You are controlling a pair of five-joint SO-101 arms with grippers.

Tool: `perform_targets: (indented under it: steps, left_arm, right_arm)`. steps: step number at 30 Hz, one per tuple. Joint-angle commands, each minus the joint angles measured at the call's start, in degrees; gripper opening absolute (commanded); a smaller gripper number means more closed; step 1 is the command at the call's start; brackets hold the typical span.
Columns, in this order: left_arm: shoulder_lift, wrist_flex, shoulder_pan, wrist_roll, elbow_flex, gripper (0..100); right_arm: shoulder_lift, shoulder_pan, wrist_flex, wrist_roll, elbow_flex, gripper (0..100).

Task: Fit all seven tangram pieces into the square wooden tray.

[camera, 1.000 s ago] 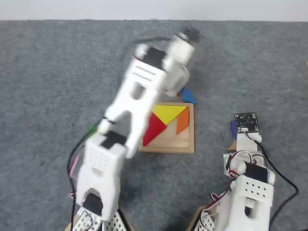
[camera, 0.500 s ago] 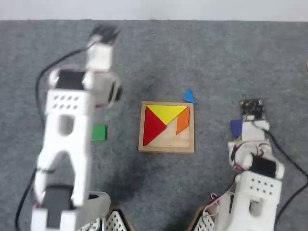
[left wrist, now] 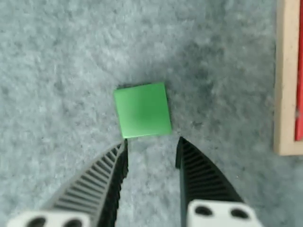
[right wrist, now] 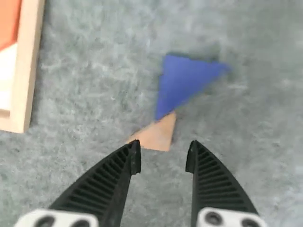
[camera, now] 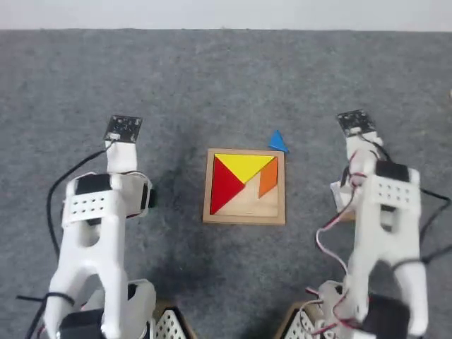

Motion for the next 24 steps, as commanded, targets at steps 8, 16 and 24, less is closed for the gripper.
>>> perform_targets:
  steps: [8,16,24]
  left_arm:
    - [-2.20,-12.66,-0.18,-0.26,8.75,17]
    - [-2.20,-16.09,-0.53,-0.35,12.70,17]
    - [-2.20,-16.09,-0.62,-0.26,13.05,17]
  right_arm:
    - [0.84,-5.49,0.75,-21.01,-0.09,17.6]
    - [-1.54,-1.45,-2.07,-24.70,5.54,17.7]
    - [6.81,3.82,-8.40,-21.71,5.27,17.7]
